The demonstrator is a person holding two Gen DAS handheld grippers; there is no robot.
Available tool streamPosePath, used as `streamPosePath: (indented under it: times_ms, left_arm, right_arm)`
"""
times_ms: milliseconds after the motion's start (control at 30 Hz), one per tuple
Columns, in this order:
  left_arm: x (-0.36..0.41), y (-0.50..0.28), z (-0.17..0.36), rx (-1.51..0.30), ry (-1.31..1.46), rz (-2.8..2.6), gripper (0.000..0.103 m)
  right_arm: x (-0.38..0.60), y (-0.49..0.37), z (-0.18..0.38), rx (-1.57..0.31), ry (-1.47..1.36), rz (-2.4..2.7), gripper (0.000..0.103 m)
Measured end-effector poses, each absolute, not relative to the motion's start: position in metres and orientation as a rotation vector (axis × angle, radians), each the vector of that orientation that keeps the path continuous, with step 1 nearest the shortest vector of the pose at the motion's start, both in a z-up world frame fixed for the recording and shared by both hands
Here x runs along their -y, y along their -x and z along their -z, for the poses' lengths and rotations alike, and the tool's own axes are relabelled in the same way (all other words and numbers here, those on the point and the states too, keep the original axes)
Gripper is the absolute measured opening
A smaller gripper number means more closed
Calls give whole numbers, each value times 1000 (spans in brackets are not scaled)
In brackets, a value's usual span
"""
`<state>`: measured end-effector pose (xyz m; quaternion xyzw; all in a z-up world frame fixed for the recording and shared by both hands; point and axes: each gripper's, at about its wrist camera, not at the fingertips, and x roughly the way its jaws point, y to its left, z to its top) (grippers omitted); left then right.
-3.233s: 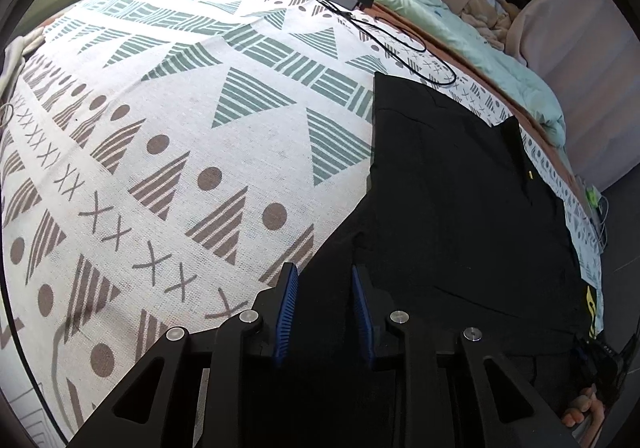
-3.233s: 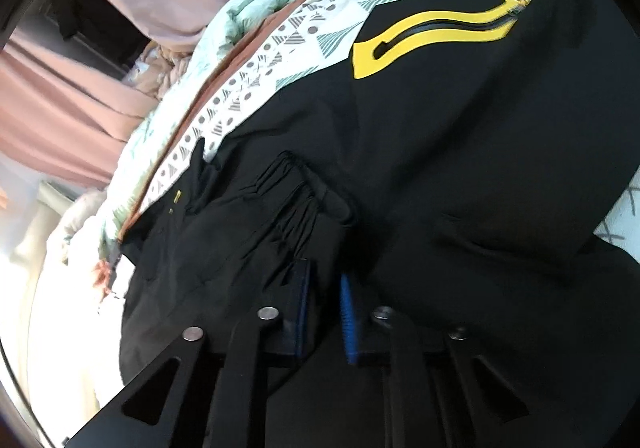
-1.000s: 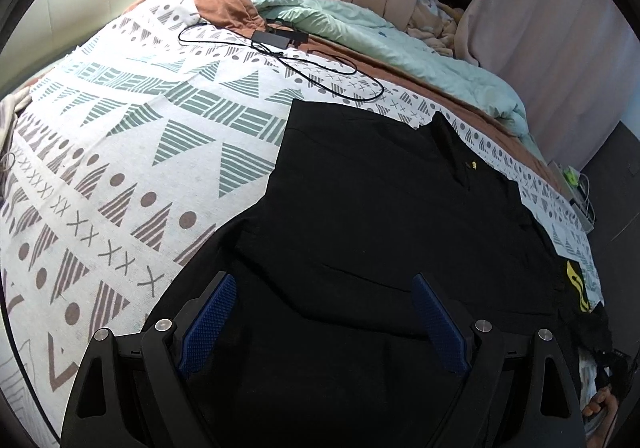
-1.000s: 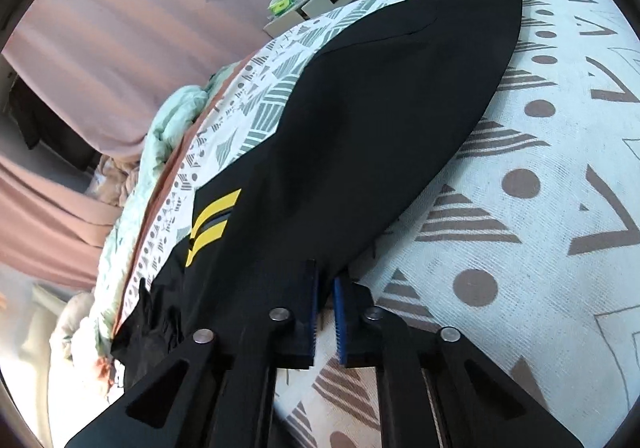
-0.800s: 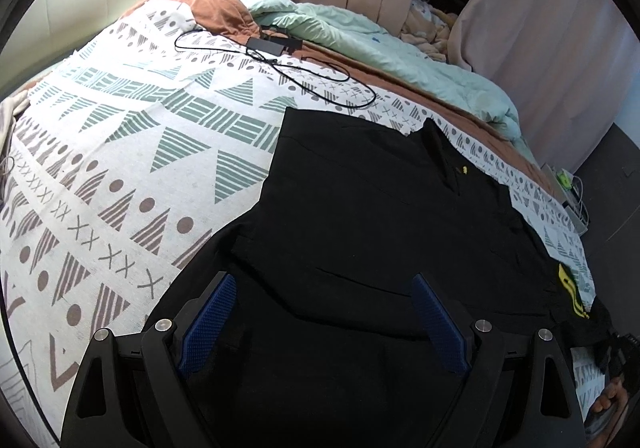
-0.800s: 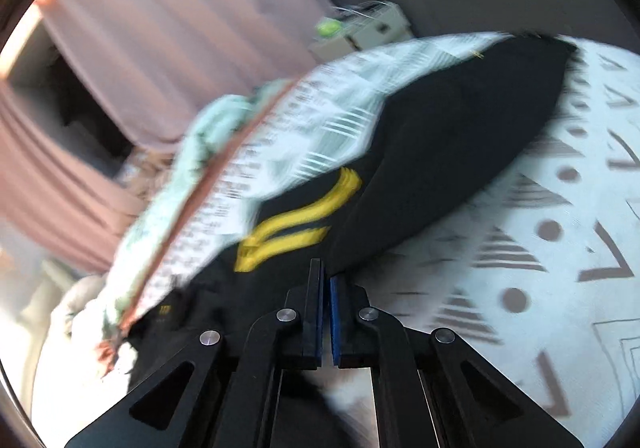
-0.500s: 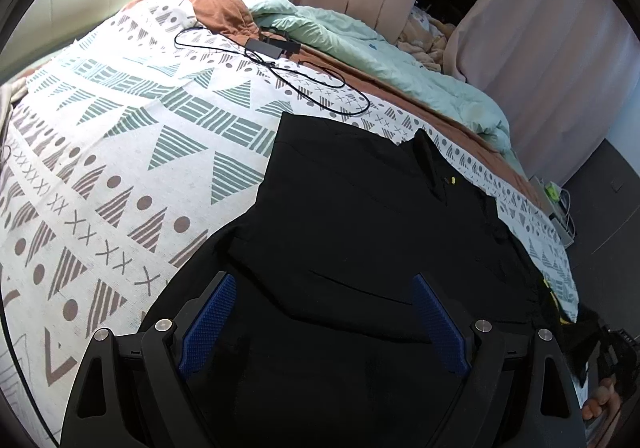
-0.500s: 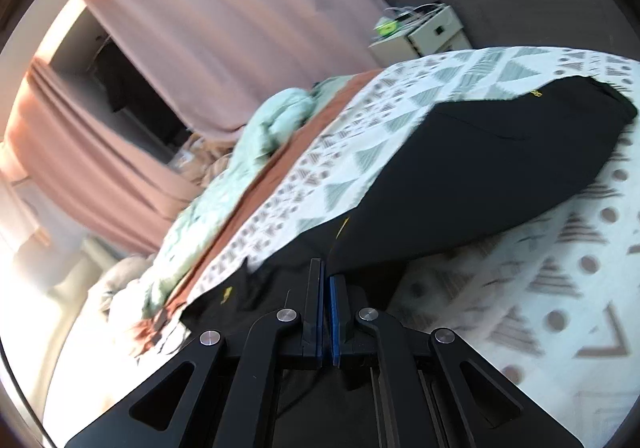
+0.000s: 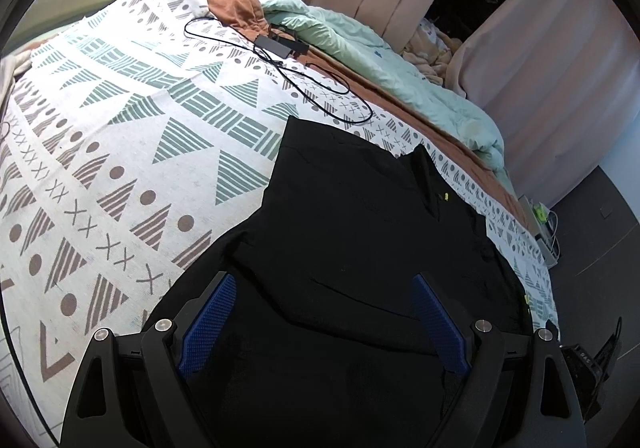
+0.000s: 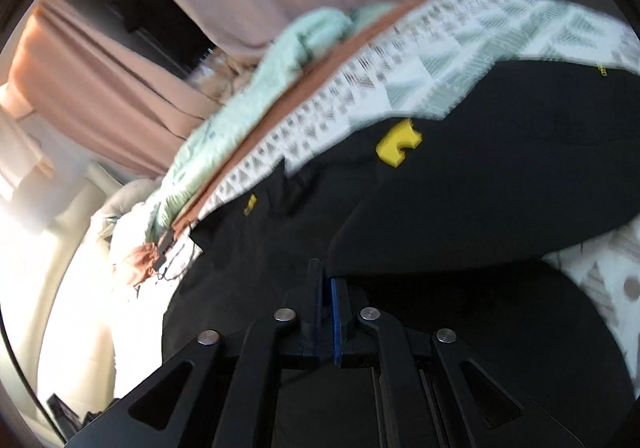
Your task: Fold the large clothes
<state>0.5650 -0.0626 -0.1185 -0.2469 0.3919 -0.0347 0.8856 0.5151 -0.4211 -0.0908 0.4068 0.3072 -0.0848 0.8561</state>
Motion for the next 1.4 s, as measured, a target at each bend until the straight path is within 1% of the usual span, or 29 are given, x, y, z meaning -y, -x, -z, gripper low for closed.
streamPosePath:
  times_ms: [33,67,100,267,533,767,900,933,967,1033,1067,1100,1167,1200,1400]
  left_arm:
    - [64,-564,118,-815,513,75,90]
    - [65,-564,117,-816,512,79,90]
    - [66,-564,117,-816,510,83,90]
    - [74,-563,116,-816,479,92,90]
    - [75,-564,118,-815,451,62,90]
    - [76,-567,126,-834,431,43,90]
    - [76,-567,127,-835,422,42,90]
    - [76,-567,127,-834,420,41,90]
    - [76,-567,126,-833,420,41,90]
    - [76,-567,126,-833,423,43,90]
    - [75,-567,126,-832,427,44,90]
    - [74,-567,126,-831,431,45,90]
    - [74,-567,125,-829,439,47,90]
    - [74,-566,124,-828,444,49,90]
    - [69,-562,118,-813,478,66,90]
  right_arm:
    - [424,-510,93,-645,-880,179,45]
    - [429,-502,95,-627,-913,191,67]
    - [435,-493,94,-600,-934,216,77]
    - [468,-453,97,-534,-1052,301,78]
    - [527,-398,133,-460,-1253,467,78]
    - [558,-386,153,-392,-1344,488,78]
    - [565,-389,159,-360,-1375,495,76]
    - [566,-391,159,-359,-1373,500,74]
    - [567,-392,159,-357,-1369,511,69]
    - [569,-394,162,-364,-1362,536,49]
    - [571,-392,165,-375,-1366,550,26]
    - [573,-392,168,-384,-1374,557,9]
    - [575,-382,172,-344,-1411,546,7]
    - [573,-378,163,-330,-1381,561,6]
    - [550,-384,84,-216,-1170,474,4]
